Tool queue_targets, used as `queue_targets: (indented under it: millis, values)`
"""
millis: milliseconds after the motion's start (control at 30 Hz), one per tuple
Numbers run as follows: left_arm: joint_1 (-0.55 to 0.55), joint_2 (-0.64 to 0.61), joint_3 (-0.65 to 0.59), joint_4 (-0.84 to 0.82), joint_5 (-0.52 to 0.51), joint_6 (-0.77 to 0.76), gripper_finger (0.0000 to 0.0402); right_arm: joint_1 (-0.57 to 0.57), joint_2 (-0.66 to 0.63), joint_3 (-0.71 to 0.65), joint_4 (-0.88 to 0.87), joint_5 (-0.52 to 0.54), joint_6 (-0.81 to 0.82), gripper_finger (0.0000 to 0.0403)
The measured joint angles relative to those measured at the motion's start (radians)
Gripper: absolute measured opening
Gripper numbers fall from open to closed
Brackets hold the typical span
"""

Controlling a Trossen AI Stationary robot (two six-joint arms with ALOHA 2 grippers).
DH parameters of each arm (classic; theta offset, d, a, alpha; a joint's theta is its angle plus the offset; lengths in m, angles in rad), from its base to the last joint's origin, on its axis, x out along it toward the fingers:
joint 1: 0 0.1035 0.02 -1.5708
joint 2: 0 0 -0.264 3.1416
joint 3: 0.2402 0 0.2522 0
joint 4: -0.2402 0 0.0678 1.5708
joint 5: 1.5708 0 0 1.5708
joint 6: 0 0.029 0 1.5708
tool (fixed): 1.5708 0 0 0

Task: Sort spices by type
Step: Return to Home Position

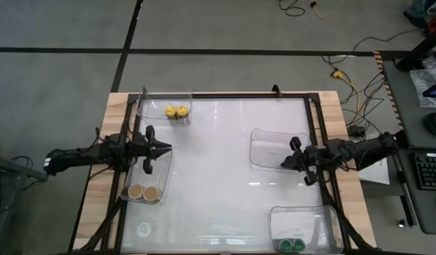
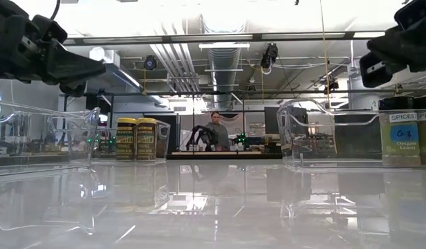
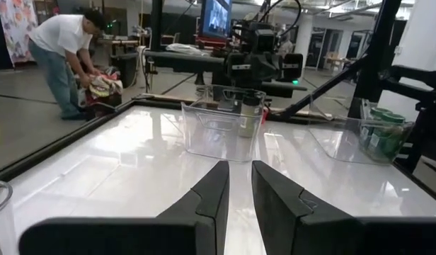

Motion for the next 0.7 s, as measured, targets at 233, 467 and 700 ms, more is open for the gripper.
queue_targets:
  millis: [233, 467, 700]
  values:
    - [0.0, 0.004, -0.001, 0.004, -0.001, 0.004, 0.0047, 0.0, 0.012, 0.0, -0.002, 0.0, 0.0, 0.0013]
    - [0.0, 0.008, -0.002, 0.009, -0.001, 0.004, 0.0047, 0.0, 0.013, 0.0, -0.004, 0.0, -0.001, 0.0013]
    - [0.0, 0.013, -0.002, 0.01, -0.001, 0.004, 0.0047, 0.0, 0.014, 0.0, -0.004, -0.001, -0.001, 0.0013]
